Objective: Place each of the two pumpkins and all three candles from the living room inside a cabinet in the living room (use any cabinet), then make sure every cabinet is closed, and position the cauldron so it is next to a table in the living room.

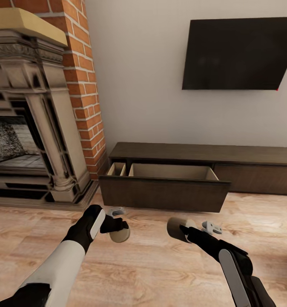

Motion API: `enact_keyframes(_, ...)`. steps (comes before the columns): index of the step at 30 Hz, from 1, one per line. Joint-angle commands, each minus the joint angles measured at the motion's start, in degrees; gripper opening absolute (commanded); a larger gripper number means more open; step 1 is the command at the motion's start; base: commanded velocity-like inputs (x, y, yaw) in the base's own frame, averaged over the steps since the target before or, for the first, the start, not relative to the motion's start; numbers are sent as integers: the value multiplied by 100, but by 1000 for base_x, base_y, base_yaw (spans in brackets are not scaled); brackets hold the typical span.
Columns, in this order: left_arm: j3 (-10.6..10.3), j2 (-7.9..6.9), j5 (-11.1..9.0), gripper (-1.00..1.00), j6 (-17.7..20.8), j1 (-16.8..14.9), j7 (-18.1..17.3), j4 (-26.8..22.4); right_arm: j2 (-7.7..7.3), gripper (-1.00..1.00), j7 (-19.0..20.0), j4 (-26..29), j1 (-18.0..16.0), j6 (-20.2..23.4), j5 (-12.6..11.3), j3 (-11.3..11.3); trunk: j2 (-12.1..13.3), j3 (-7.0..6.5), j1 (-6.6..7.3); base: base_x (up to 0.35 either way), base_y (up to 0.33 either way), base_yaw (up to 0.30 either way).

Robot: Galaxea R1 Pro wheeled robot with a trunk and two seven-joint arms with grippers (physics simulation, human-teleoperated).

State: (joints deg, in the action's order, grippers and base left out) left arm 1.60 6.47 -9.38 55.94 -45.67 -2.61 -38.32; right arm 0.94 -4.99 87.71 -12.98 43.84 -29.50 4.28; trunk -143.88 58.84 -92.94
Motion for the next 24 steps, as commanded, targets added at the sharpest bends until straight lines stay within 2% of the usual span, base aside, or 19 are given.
enact_keyframes(1, 15, 3, 18, -100, 39, 0, -20, -33, 0, -100, -50, 0, -3, 28, -66, 5, 0, -17, 3, 0, 0, 13)
enact_keyframes(9, 17, -3, 24, -100, 199, 6, -20, -228, -6, -100, -35, -41, -3, 32, -78, 32, 10, -194, 24, 0, 0, 4)
enact_keyframes(18, 15, -6, 24, -100, 208, 6, -15, -242, 14, -100, -84, -43, -3, 30, -65, 24, 22, -393, 47, 0, 0, 0)
enact_keyframes(22, 20, -23, 20, -100, 330, 11, -13, -346, 23, -100, -336, -53, -5, 42, -73, 18, 28, -482, 57, 0, 0, 0)
enact_keyframes(24, 22, -32, 22, -100, 406, 22, -7, -507, 20, -100, -651, -198, -38, 67, -86, 18, 30, -526, 63, 0, 0, 0)
